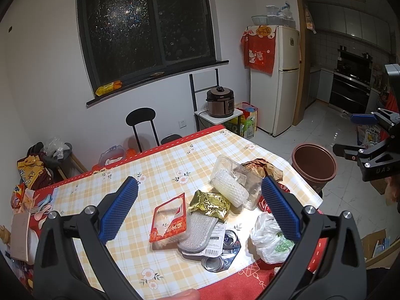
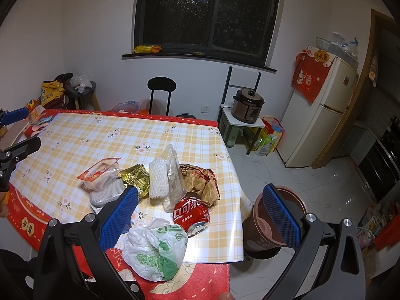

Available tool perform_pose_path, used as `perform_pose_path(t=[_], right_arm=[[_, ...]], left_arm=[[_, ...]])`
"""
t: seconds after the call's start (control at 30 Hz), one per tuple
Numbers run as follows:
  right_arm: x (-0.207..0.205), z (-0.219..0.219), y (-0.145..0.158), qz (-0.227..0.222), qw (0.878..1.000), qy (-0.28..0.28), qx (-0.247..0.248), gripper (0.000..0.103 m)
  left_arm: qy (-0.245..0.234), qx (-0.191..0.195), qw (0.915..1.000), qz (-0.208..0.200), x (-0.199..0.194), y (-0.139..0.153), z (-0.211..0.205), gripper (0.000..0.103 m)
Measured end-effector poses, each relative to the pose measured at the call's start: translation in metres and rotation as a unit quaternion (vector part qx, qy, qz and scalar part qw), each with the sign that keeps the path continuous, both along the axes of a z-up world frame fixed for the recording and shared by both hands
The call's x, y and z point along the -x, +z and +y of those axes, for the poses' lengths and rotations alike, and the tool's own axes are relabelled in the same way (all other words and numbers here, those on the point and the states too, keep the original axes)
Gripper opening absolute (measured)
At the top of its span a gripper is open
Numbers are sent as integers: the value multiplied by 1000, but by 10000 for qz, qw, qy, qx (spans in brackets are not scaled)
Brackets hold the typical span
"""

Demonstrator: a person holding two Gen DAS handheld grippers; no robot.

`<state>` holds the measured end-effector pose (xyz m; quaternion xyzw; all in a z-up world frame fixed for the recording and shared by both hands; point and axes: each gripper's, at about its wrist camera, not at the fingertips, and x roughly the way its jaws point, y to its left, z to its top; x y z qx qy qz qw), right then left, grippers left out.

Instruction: Collect trash

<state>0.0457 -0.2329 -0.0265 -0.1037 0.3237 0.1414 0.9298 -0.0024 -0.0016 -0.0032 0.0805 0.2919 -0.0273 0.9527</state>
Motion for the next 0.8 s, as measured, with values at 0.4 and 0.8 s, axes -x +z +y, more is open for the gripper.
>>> perform_pose_path(t=[0.4,0.8], right_arm=[[-1,2,0,12,10000,-1,13,98],[2,9,-30,47,9998,36,-182,98]], left_arm=[[0,18,10000,6,-1,-2,2,97],[-144,488,9987,27,-3,-14,12,98]])
